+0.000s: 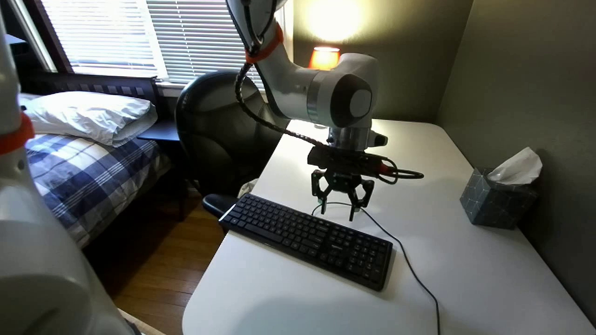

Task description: Press a button on the right side of the keyboard

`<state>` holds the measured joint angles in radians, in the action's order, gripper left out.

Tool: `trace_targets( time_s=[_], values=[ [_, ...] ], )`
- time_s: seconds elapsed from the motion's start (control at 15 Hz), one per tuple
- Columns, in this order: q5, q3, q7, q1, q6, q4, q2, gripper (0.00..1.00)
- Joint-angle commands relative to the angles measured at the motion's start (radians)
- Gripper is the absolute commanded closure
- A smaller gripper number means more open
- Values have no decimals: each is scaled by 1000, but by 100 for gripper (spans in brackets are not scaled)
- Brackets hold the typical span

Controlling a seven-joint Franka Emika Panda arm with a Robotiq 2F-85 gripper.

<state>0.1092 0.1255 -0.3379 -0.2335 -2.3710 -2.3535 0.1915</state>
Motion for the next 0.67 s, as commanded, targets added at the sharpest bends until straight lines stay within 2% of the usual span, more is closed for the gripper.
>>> trace_targets(
  time_s=[0.0,0.33,0.4,0.6],
  values=[
    [79,28,84,29,-34,-77,-102,1],
    [146,34,134,34,-35,-116,-185,0],
    [105,30,98,30,1,-60,-130,0],
    [117,31,103,31,1,-77,-162,0]
  ],
)
